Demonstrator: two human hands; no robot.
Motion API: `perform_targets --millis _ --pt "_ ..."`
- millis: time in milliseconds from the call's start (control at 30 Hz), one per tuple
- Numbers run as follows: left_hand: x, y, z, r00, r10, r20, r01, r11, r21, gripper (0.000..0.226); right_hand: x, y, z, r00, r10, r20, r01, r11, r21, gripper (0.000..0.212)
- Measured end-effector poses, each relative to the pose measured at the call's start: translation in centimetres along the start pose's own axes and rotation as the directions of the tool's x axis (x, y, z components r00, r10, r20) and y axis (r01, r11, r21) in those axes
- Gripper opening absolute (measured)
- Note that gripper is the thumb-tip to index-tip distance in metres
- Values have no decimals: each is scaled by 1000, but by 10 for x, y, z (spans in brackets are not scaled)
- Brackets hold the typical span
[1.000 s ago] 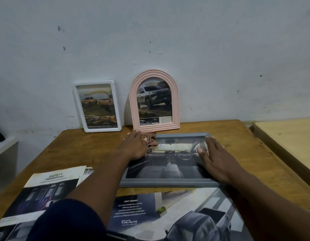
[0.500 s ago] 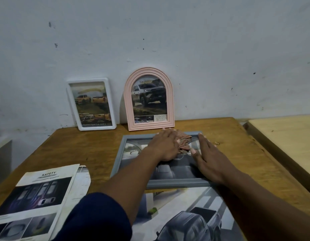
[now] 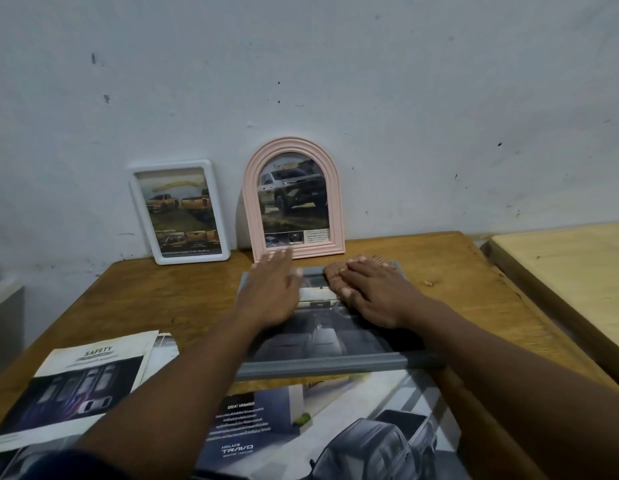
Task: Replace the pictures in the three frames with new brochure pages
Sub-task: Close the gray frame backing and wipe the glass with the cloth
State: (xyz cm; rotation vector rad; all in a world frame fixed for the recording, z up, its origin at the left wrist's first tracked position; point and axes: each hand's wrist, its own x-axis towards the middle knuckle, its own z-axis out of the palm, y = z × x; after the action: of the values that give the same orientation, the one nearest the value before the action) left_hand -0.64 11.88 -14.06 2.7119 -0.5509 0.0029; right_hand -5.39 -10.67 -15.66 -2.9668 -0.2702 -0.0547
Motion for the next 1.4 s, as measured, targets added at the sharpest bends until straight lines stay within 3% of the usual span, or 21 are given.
perform_targets --millis 100,200,467,600,700,867,967,1100,1200,1267,1400 --pt "-26 -48 5 988 -116 101 103 987 127 72 11 -2 3 998 53 18 -53 999 3 57" --pt "-32 -64 14 987 -142 73 140 989 40 77 9 3 -3 992 124 -37 -124 992 -15 53" --pt "-31 -57 15 989 -141 42 133 979 157 76 -12 6 -15 923 356 -147 -372 923 -101 37" --pt "-31 -54 16 989 -149 24 142 973 183 75 -28 8 -44 905 419 -75 -412 906 92 15" --pt "-30 -55 15 989 -146 7 143 975 171 76 -54 17 -67 887 461 -23 -454 880 137 24" --pt "-34 -52 10 989 -98 -111 112 985 130 74 -117 23 -69 889 451 -78 -452 892 -4 23" --pt "-44 -47 1 981 -43 -190 69 989 133 71 -154 15 -54 896 444 -12 -444 895 -33 23" --pt "-58 -47 -12 987 -110 -119 112 994 10 62 -200 -9 -32 887 461 -2 -459 883 -99 40" --pt "-73 -48 -18 991 -121 -61 121 993 -8 42 -215 -25 -36 866 500 3 -487 846 -217 45" --pt "-82 -46 -21 983 -177 -56 179 984 22 38 -207 -29 -47 850 526 -22 -522 837 -162 46" --pt "-85 -38 -26 948 -315 -35 316 949 16 41 -154 -26 -63 836 548 -4 -536 819 205 51"
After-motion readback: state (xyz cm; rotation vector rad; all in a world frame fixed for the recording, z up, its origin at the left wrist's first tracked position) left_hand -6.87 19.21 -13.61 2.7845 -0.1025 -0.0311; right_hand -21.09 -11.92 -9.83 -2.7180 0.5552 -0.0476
